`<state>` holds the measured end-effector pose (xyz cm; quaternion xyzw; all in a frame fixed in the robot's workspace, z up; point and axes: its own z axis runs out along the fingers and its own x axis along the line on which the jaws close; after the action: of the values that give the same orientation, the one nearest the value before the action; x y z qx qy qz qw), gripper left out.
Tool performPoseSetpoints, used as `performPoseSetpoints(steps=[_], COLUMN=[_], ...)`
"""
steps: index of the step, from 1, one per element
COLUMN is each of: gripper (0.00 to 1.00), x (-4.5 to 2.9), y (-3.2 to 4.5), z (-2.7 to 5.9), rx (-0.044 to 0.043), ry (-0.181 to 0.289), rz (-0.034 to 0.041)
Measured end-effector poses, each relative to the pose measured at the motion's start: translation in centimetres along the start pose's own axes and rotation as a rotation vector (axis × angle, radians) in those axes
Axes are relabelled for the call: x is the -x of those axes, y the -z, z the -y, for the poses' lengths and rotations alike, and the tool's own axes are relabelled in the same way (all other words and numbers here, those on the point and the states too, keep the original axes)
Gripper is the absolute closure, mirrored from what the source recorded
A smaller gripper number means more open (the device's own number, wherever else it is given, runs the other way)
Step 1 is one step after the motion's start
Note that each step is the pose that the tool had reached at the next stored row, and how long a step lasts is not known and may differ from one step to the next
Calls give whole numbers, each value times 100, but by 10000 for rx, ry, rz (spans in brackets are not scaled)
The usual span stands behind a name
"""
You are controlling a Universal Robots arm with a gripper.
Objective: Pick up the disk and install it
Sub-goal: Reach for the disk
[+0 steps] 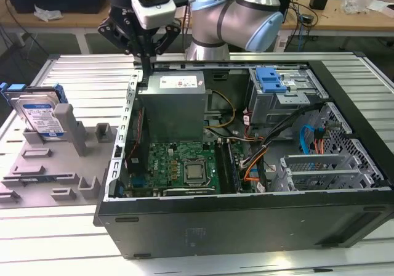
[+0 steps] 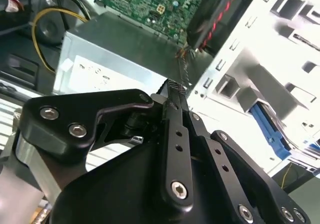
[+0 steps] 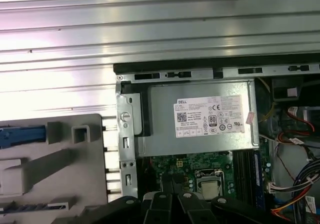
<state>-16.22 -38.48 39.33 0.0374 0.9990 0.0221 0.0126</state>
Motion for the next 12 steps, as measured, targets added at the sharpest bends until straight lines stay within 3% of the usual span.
performPoseSetpoints(steps=[4,9,12], gripper=[89,89,89], x=[-102,-454,-543], y=[1,6,8], z=[-32,-93,-105], rx=[0,1,0], ry=[1,-2,0], rz=[0,1,0])
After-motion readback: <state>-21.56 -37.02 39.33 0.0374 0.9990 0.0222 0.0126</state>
